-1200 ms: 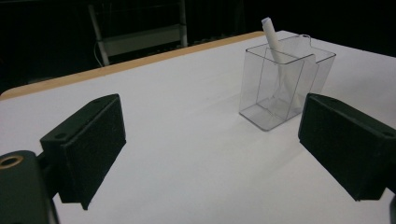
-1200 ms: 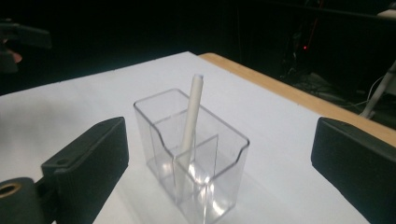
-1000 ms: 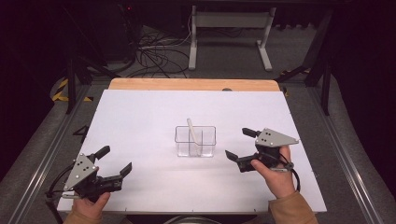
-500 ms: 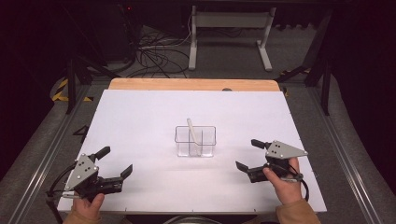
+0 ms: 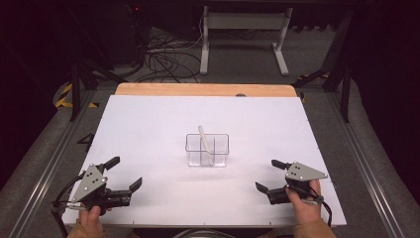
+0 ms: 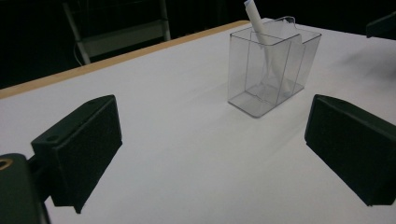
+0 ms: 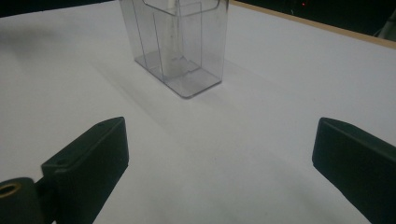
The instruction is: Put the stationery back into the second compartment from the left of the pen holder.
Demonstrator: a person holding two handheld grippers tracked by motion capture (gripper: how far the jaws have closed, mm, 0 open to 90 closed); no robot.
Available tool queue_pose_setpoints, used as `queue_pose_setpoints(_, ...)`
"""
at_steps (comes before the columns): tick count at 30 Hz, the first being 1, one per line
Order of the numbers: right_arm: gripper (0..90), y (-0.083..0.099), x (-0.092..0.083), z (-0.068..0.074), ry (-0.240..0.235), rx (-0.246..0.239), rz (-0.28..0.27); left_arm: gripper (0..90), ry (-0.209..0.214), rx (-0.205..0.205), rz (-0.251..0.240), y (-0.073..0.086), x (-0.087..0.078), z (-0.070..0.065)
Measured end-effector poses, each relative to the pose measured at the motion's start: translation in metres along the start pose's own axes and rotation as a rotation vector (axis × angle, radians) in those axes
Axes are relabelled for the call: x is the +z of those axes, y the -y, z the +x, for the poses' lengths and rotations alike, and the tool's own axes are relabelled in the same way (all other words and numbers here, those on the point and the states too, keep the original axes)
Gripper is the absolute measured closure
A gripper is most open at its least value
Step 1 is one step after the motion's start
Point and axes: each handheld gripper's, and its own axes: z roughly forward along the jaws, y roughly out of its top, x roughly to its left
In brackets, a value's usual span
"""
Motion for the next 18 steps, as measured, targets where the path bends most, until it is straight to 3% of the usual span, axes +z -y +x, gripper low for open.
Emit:
queue_pose_setpoints(4, 4.5, 0.008, 0.003, 0.000, 0.005, -0.001, 0.038, 3.8, -0.017, 0.025, 0.014, 0.003, 0.003, 0.000)
queue_pose_setpoints(8, 4.6, 0.011, 0.004, -0.003, 0.027, 0.006, 0.063, 3.7, -0.022, 0.012, 0.032, 0.008, 0.007, 0.003)
queue_pose_setpoints(18, 4.4, 0.010, 0.000, -0.004, 0.030, 0.002, 0.022, 3.2, -0.052, 0.031, 0.036, 0.012, 0.009, 0.007)
